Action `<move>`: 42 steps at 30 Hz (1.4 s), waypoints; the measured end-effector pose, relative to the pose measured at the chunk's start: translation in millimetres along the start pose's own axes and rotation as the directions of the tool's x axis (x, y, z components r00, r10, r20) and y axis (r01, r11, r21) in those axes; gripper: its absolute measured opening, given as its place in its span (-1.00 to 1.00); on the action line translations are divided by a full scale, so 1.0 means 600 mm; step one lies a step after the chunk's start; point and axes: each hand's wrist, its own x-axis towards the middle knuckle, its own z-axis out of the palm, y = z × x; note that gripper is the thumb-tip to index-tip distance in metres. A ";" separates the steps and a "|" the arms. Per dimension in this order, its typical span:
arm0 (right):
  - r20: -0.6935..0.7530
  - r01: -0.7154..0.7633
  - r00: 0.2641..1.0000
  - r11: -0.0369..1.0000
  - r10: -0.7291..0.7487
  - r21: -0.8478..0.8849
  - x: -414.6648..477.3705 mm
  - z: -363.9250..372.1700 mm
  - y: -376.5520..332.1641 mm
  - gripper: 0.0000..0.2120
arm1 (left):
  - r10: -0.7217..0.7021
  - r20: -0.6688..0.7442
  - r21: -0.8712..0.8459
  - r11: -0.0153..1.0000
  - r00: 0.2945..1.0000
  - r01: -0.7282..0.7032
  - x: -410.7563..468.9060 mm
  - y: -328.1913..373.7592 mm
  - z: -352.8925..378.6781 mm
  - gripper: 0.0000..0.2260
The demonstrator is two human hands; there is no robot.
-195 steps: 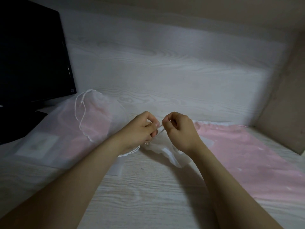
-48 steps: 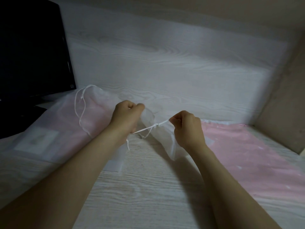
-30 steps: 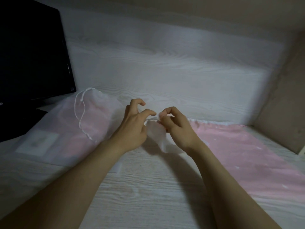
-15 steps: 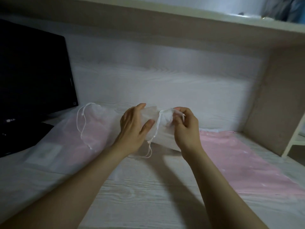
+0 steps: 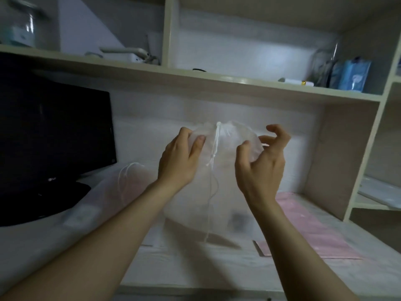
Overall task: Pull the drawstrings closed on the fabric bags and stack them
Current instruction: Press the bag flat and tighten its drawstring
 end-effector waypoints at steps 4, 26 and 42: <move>-0.015 -0.010 1.000 0.999 0.010 -0.052 0.009 -0.006 -0.023 -0.67 | -0.071 -0.113 0.072 0.994 0.991 0.079 0.026 0.021 -0.051 -0.63; 0.831 0.299 0.507 0.857 0.229 -0.419 -0.245 0.258 0.044 -0.03 | -0.625 0.427 0.744 0.654 0.654 0.139 -0.064 -0.314 -0.129 -0.29; 0.951 0.151 0.173 0.948 0.255 -0.281 -0.250 0.378 0.119 -0.13 | -0.443 0.552 0.530 0.841 0.706 0.112 -0.075 -0.440 -0.052 -0.17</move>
